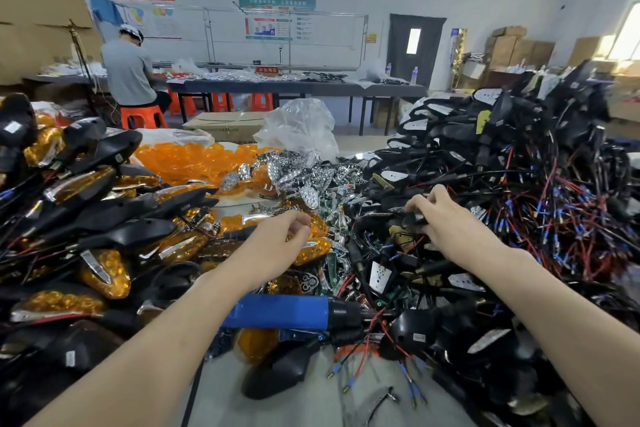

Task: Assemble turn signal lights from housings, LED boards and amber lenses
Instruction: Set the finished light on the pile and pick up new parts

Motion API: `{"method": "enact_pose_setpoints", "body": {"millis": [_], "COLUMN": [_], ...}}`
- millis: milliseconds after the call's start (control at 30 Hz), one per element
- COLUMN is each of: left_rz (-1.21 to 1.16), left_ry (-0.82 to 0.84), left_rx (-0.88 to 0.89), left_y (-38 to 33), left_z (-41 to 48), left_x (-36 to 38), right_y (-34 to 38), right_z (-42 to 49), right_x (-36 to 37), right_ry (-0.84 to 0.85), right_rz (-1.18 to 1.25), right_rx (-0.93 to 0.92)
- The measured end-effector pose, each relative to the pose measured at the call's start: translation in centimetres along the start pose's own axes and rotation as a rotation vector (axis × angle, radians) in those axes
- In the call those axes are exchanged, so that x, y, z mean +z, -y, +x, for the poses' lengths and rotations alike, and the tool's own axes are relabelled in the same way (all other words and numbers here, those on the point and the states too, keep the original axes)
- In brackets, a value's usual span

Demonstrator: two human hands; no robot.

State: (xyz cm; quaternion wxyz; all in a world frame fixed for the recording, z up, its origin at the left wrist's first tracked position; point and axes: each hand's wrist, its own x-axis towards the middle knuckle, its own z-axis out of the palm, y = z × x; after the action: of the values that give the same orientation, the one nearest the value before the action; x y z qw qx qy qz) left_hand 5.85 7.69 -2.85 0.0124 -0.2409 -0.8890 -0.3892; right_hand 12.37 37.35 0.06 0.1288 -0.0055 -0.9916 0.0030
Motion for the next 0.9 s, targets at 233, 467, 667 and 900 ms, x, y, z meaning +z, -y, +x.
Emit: {"method": "enact_pose_setpoints", "body": {"millis": [233, 467, 667, 900], "left_rz": [-0.123, -0.256, -0.508, -0.952], "left_ry": [-0.043, -0.127, -0.187, 0.050], "left_rx": [0.033, 0.079, 0.063, -0.060], "left_y": [-2.6, -5.9, -8.0, -9.0], "left_z": [-0.5, -1.6, -3.8, -8.2], "left_x": [-0.3, -0.5, -0.1, -1.0], "right_y": [3.3, 10.0, 14.2, 12.8], "right_z": [0.4, 0.3, -1.2, -1.8], "right_x": [-5.3, -14.1, -20.3, -15.8], "right_ry": [-0.279, -0.460, -0.661, -0.550], "right_rz": [0.287, 0.618, 1.206, 1.824], "right_rx": [-0.100, -0.220, -0.432, 0.054]}}
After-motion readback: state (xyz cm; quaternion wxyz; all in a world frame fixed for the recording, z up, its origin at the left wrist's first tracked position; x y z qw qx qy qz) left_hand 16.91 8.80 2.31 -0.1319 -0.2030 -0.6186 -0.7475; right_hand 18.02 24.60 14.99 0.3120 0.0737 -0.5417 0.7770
